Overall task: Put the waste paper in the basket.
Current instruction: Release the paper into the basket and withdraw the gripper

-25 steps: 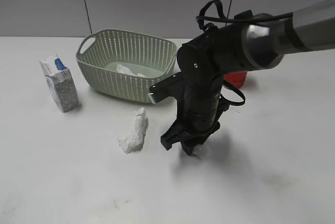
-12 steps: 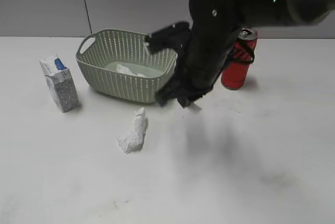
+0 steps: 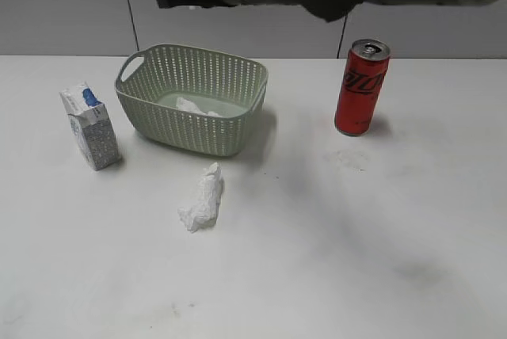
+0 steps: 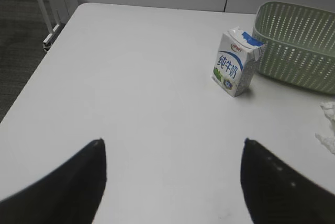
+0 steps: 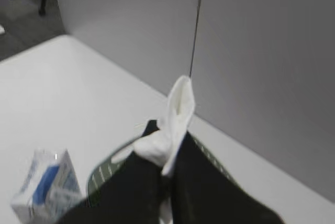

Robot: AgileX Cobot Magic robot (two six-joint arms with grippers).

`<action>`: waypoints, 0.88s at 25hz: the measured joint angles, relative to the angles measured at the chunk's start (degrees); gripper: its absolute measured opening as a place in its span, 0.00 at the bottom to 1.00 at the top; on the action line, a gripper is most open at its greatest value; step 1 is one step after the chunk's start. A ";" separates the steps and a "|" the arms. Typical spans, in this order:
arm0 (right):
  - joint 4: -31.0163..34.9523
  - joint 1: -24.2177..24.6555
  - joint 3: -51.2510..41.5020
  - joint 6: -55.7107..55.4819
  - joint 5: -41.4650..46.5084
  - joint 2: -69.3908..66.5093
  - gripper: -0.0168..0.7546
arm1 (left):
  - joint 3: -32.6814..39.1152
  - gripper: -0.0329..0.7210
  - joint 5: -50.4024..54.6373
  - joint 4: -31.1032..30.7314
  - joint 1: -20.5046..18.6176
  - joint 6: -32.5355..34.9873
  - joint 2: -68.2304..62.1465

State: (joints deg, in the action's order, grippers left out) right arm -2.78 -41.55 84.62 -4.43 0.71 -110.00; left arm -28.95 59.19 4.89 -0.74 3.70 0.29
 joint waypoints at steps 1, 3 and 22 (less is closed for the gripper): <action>-0.11 0.00 0.05 0.00 -4.75 -0.83 0.02 | 0.00 0.83 0.00 0.00 0.00 0.00 0.00; -0.23 0.00 0.05 0.00 -12.16 -3.42 0.02 | 0.00 0.83 0.00 0.00 0.00 0.00 0.00; -0.48 0.00 0.05 0.11 -23.99 -16.90 0.84 | 0.00 0.83 0.00 0.00 0.00 0.00 0.00</action>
State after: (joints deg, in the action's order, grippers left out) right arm -3.26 -41.55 84.67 -4.33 -23.27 -126.90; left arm -28.95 59.19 4.89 -0.74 3.70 0.29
